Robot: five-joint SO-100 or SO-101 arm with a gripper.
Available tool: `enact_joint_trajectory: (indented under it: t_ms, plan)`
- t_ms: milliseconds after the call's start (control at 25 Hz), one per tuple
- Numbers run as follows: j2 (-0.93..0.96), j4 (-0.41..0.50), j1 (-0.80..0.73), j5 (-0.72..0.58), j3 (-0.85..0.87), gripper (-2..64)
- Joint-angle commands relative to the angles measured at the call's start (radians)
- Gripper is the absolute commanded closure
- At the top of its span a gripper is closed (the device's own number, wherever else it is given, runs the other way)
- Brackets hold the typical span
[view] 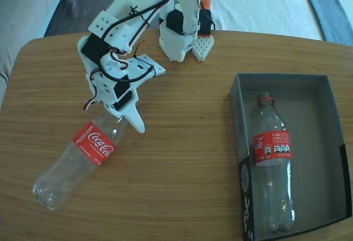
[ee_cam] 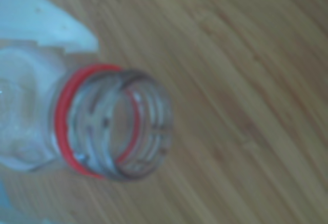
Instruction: Grasp the bottles and put them in the box.
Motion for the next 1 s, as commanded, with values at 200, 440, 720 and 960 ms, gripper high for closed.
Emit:
enact_joint_trajectory:
  t_ms: [200, 440, 720, 960]
  plan:
    - [-0.025, -0.018, -0.020, 0.009, -0.009, 18.0]
    - [-0.029, -0.018, -0.017, -0.002, -0.015, 40.0]
    - [-0.034, -0.020, -0.018, -0.003, -0.023, 61.7]
    - [-0.020, -0.012, -0.021, 0.008, -0.077, 61.7]
